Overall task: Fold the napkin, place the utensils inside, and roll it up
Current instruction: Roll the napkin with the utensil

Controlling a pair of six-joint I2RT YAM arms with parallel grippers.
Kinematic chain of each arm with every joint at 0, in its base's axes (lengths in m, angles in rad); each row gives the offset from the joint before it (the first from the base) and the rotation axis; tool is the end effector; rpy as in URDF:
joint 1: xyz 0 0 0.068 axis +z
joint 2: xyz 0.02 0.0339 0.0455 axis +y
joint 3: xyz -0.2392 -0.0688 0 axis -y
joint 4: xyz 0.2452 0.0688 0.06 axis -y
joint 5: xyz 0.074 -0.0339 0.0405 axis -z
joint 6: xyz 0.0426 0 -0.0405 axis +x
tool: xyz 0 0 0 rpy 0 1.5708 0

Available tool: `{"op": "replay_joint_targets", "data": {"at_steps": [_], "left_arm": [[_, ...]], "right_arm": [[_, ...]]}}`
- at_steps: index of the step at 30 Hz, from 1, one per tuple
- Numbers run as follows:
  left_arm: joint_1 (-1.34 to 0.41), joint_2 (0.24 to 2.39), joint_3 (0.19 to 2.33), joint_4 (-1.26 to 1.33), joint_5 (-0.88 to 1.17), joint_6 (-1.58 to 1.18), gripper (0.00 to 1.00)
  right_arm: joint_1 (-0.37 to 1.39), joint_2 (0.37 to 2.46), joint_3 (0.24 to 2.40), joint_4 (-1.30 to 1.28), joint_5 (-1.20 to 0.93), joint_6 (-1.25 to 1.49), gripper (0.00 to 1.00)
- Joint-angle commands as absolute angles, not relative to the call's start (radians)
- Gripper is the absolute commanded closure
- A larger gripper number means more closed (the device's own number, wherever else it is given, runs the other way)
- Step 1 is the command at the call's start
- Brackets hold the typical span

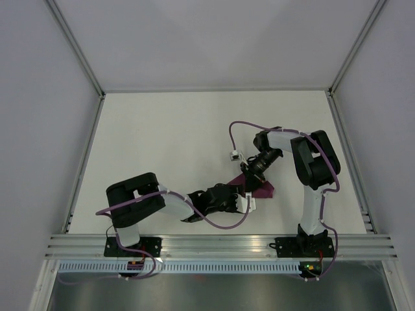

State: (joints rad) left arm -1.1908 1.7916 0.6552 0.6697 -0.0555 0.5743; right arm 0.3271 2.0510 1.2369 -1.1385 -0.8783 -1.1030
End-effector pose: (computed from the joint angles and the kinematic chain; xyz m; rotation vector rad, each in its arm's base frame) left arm 0.1261 -0.3094 0.0973 1.5629 1.3307 -0.3292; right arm 0.2781 0.1290 0.0946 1.6380 -2.2726 -1.4171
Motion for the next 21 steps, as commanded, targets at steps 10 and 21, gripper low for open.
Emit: {"op": "replay_joint_targets", "data": {"at_steps": [10, 21], "left_arm": [[-1.192, 1.887, 0.667, 0.660, -0.140, 0.669, 0.62], [-1.155, 1.856, 0.773, 0.394, 0.083, 0.525, 0.98]], "right_arm": [[0.334, 2.117, 1.218, -1.014, -0.718, -1.164, 0.97], [0.312, 1.982, 1.187, -0.911, -0.713, -1.071, 0.48]]}}
